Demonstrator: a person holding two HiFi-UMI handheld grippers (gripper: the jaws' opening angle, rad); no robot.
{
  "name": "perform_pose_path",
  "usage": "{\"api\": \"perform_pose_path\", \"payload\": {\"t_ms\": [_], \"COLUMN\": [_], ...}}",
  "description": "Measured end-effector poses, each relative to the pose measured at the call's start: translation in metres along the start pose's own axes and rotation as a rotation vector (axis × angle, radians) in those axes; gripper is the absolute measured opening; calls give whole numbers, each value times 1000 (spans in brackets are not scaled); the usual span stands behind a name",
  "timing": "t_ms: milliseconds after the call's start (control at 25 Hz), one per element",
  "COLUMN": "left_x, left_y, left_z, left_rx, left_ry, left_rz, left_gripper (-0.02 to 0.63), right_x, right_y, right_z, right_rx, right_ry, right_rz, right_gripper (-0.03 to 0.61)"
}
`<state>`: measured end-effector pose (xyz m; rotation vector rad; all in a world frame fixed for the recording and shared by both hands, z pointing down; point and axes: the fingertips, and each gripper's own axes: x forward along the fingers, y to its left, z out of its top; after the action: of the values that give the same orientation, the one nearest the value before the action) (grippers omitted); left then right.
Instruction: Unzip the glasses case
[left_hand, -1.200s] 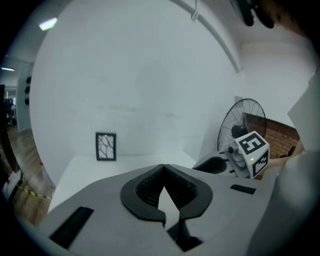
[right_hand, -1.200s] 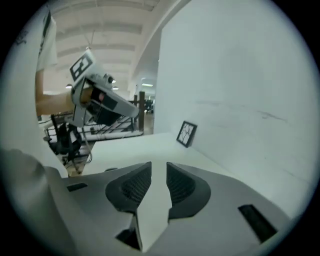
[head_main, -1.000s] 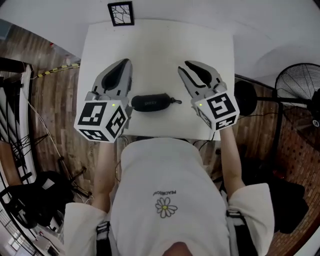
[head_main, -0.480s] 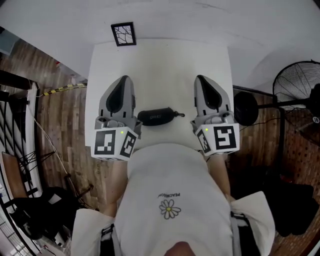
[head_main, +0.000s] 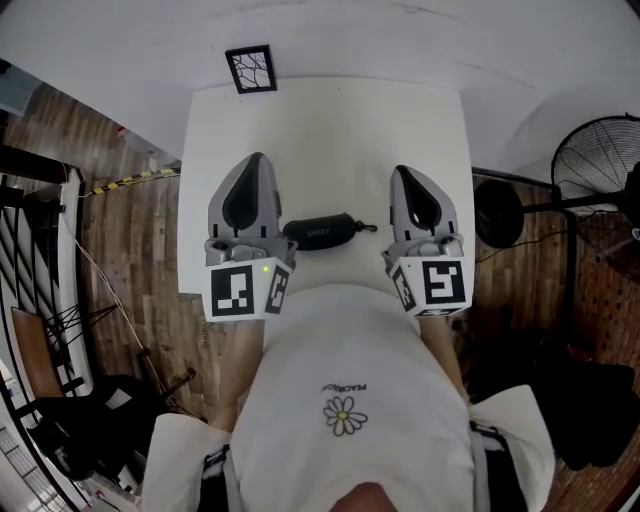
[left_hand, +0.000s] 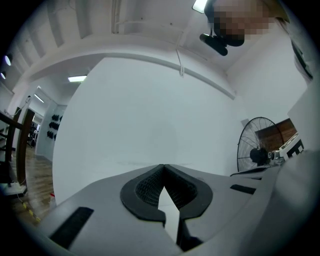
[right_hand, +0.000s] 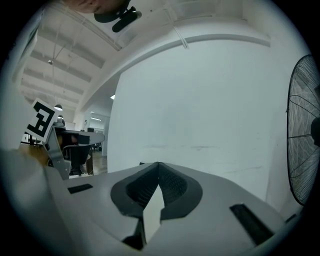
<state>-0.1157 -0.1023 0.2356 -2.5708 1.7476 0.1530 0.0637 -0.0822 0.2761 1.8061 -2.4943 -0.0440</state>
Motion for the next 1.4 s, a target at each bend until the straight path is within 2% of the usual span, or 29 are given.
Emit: {"api": "perform_pose_path", "payload": {"t_ms": [200, 400, 560, 800, 1400], "left_x": [-3, -10, -17, -16, -21], "left_y": [3, 8, 12, 18, 14], "left_z": [-5, -36, -45, -35, -29], "left_rx": [4, 14, 0, 11, 42], "left_ry": [5, 81, 98, 74, 49], "left_rz": [-3, 4, 20, 23, 16], "left_gripper": [14, 14, 14, 14, 14], "right_x": [0, -1, -2, -1, -6], "right_y": [3, 4, 6, 11, 11], "right_z": [-5, -22, -33, -35, -38], "right_rx": [12, 26, 23, -15, -24], "right_ry": [9, 54, 83, 99, 108], "right_rz": [5, 3, 3, 12, 0], "right_gripper": [7, 7, 7, 6, 6]}}
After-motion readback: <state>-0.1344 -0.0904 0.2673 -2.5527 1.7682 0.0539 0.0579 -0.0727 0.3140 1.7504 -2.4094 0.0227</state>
